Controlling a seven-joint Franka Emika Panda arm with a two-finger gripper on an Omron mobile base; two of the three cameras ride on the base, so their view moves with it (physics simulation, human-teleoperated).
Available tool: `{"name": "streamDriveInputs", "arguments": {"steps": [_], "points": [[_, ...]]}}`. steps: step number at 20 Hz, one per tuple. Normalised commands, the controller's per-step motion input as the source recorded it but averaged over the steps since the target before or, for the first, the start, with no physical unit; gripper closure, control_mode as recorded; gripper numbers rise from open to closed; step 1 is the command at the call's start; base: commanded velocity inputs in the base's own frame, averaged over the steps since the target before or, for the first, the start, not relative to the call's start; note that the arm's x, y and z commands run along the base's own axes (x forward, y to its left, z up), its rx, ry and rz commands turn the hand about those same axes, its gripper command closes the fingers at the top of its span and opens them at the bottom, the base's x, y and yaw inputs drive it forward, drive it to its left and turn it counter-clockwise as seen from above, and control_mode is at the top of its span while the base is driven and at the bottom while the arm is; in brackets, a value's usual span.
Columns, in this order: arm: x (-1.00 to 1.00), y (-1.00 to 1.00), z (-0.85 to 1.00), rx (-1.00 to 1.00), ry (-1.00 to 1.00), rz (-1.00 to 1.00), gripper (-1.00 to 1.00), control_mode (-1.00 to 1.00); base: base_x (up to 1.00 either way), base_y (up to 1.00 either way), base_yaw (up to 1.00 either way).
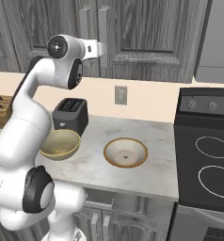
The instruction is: Open the cabinet. Pick the bowls from the counter and place them in the cabinet. Then close the cabinet.
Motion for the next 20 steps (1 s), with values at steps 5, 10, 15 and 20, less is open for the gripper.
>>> {"name": "streamDriveInputs", "arguments": {"steps": [5, 10, 15, 20], "points": [[0.59, -0.12, 0.00, 0.00, 0.00, 0.01, -1.00, -1.00, 0.00, 0.00, 0.00], [0.66, 0.00, -0.09, 0.00, -0.06, 0.06, -1.00, -1.00, 0.00, 0.00, 0.00], [0.96, 0.20, -0.44, -0.04, 0.00, 0.13, -1.00, -1.00, 0.00, 0.00, 0.00], [0.82, 0.79, -0.54, -0.23, -0.06, 0.15, 1.00, -1.00, 0.00, 0.00, 0.00]]}}
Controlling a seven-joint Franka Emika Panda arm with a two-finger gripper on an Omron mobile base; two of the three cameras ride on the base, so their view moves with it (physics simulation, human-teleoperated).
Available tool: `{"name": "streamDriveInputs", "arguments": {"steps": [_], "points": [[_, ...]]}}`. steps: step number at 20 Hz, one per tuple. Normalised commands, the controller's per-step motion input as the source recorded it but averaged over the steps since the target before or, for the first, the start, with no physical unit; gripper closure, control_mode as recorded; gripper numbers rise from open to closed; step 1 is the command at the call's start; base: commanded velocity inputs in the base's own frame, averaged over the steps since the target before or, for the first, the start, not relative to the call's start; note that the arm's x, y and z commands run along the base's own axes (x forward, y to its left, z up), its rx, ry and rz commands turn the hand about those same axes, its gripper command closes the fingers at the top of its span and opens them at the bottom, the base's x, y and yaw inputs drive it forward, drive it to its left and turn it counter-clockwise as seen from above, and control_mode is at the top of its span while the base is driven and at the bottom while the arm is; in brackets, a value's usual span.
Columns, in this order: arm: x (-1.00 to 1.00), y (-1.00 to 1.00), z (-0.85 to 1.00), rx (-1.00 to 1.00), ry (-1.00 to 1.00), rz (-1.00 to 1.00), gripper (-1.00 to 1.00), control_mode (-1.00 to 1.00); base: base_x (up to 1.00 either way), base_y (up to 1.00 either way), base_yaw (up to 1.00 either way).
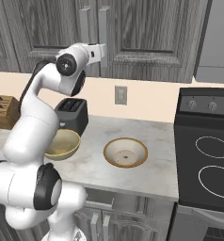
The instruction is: Open the cabinet. Pick the bowls from the counter and place them in the cabinet. Then close the cabinet.
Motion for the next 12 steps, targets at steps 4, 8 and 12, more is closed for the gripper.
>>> {"name": "streamDriveInputs", "arguments": {"steps": [4, 8, 12], "points": [[0.19, 0.88, -0.31, 0.00, -0.07, 0.18, 1.00, -1.00, 0.00, 0.00, 0.00], [-0.16, 1.00, 0.00, 0.00, 0.12, 0.21, 1.00, -1.00, 0.00, 0.00, 0.00], [-0.17, 1.00, 0.28, 0.00, 0.39, 0.13, 1.00, -1.00, 0.00, 0.00, 0.00]]}}
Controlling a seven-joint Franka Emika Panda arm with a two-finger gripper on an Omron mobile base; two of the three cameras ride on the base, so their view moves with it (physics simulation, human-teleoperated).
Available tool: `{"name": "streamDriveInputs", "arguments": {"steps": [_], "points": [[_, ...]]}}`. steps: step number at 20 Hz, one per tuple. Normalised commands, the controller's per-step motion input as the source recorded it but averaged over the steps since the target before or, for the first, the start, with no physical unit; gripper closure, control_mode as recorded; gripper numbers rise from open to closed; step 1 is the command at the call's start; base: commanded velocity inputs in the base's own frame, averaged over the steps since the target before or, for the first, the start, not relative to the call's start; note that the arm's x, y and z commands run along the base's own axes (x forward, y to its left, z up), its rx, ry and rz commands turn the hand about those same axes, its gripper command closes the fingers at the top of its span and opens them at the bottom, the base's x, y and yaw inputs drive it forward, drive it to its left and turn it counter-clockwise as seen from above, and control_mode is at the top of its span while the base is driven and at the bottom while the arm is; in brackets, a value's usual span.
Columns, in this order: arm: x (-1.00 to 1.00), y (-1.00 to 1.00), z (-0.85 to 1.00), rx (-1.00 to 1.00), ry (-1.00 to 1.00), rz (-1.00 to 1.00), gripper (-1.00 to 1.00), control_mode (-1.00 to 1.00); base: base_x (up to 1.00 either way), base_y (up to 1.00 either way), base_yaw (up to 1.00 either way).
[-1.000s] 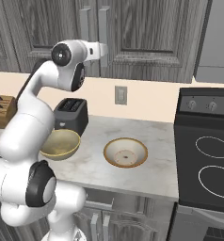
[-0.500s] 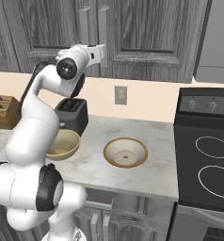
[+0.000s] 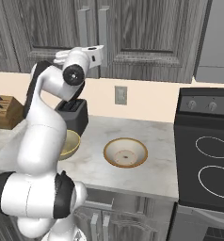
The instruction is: Open the cabinet. Pick the bowls from the counter and place them in the cabinet. Then close the cabinet.
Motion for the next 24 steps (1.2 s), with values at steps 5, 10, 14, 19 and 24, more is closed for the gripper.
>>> {"name": "streamDriveInputs", "arguments": {"steps": [5, 10, 14, 19, 24], "points": [[-0.37, 1.00, 0.34, 0.00, 0.48, 0.06, 1.00, -1.00, 0.00, 0.00, 0.00], [-0.90, 1.00, 0.38, 0.00, 0.46, 0.00, 1.00, -1.00, 0.00, 0.00, 0.00], [-1.00, 1.00, 0.49, 0.00, 0.47, 0.00, 1.00, -1.00, 0.00, 0.00, 0.00], [-1.00, 1.00, 0.47, 0.00, 0.46, 0.00, 1.00, -1.00, 0.00, 0.00, 0.00], [-1.00, 1.00, -0.15, -0.05, 0.16, -0.01, 1.00, -1.00, 0.00, 0.00, 0.00]]}}
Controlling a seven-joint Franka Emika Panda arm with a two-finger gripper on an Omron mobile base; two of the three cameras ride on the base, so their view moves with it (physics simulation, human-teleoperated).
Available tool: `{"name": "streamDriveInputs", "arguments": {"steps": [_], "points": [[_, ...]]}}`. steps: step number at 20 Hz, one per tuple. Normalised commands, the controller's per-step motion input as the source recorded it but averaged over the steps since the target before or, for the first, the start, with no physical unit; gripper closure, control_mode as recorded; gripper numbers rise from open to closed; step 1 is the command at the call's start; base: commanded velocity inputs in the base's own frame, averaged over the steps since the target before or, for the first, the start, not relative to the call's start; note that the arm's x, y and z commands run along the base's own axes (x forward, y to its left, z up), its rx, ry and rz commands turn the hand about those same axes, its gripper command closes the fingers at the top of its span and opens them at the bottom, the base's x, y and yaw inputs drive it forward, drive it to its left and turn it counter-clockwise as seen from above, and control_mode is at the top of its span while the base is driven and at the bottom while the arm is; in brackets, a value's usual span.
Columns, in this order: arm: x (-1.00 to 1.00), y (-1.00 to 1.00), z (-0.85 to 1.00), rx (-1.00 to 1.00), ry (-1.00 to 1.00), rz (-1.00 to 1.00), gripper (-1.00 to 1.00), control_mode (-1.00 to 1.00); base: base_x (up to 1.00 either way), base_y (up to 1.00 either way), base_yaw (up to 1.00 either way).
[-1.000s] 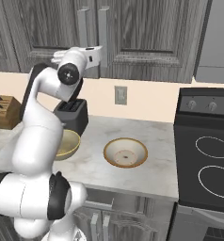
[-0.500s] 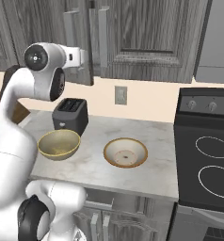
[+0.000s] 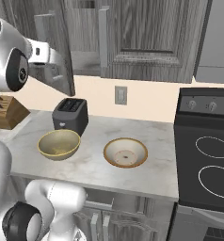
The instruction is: Open the cabinet. Pick the bowls from the counter and place them in the cabinet. Then close the cabinet.
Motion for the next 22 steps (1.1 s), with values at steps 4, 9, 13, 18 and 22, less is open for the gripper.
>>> {"name": "streamDriveInputs", "arguments": {"steps": [4, 9, 13, 18, 22], "points": [[-1.00, 1.00, -0.94, -0.04, -0.33, 0.00, 1.00, -1.00, 0.00, 0.00, 0.00], [-0.85, 0.85, -0.65, -0.18, -0.72, 0.00, -1.00, -1.00, 0.00, 0.00, 0.00], [-0.70, -0.70, 0.76, 0.21, -0.14, -0.01, -1.00, -1.00, 0.00, 0.00, 0.00], [-1.00, -0.83, 0.99, 0.45, 0.23, -0.02, -1.00, -1.00, 0.00, 0.00, 0.00], [-1.00, -0.97, 0.67, 0.46, 0.25, 0.00, -1.00, -1.00, 0.00, 0.00, 0.00]]}}
